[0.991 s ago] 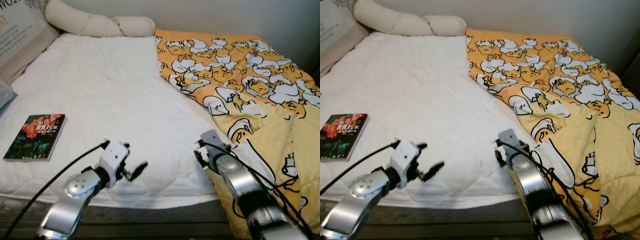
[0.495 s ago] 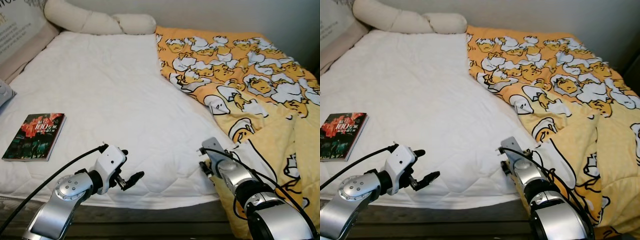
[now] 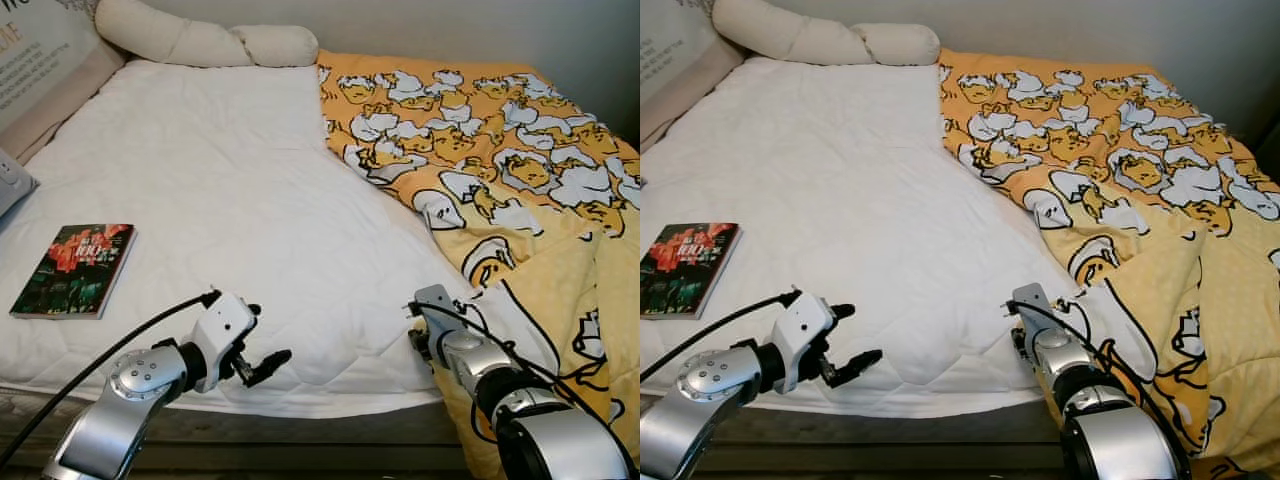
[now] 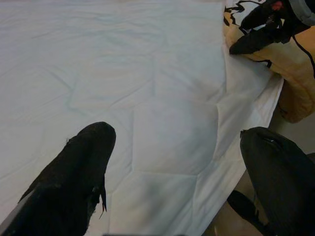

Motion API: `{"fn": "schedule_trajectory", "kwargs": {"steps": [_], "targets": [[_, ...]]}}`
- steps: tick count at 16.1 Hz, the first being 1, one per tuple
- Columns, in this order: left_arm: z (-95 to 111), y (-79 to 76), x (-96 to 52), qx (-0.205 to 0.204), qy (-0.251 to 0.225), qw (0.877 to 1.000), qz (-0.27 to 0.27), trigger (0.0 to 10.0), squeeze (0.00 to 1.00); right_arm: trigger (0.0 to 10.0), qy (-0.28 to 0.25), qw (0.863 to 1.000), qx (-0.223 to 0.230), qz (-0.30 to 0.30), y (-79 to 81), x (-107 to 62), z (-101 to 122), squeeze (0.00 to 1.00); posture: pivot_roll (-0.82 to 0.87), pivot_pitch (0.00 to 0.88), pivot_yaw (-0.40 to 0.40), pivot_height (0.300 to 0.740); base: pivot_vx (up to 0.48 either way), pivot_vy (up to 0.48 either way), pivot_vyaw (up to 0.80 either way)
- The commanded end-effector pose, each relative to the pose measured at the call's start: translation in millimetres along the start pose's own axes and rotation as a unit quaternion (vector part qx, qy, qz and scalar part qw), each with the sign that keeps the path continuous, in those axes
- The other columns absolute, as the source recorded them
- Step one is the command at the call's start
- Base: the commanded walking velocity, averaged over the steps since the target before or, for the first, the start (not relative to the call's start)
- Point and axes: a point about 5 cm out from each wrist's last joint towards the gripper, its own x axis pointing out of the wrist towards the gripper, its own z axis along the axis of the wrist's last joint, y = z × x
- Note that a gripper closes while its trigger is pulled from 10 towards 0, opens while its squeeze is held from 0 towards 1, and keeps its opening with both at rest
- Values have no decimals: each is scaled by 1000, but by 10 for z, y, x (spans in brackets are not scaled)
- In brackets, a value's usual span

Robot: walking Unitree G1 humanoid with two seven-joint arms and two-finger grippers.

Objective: Clean up the room

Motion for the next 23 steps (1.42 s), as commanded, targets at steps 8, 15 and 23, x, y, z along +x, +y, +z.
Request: {"fn": "schedule_trajectory", "kwargs": {"steps": [8,15,23], "targets": [[52,15,42,4,-1,1000,-12,10000,0,0,-5,1000,14,-5,-109,-8,9,0,48,0,-32,740,0,0,0],[55,44,58,-2,-6,1000,-10,10000,0,0,-21,999,36,13,-114,-11,21,0,29,0,-18,740,0,0,0],[40,31,76,-4,-6,1000,-13,10000,0,0,-73,983,47,163,-11,-62,143,0,13,0,-28,740,0,0,0]]}}
